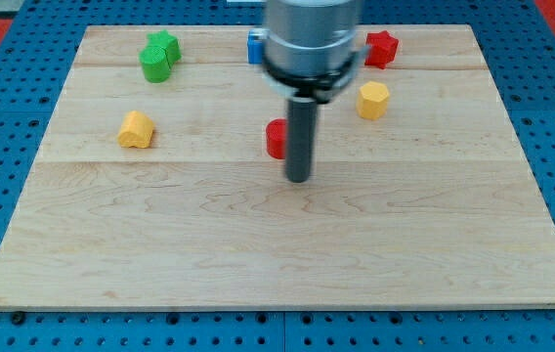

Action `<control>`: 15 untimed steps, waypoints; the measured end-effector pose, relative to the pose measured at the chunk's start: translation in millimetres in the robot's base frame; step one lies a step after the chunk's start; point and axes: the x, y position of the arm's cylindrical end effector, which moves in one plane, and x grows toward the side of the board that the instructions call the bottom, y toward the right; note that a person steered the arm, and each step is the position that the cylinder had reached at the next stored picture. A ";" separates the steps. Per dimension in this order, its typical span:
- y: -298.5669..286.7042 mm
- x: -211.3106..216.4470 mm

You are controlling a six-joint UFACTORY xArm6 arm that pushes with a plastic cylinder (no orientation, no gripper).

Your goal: Place red circle to the bottom of the red star

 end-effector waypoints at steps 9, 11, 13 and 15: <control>-31.8 -158.6; -45.1 -175.2; -12.6 -156.9; 61.3 -168.9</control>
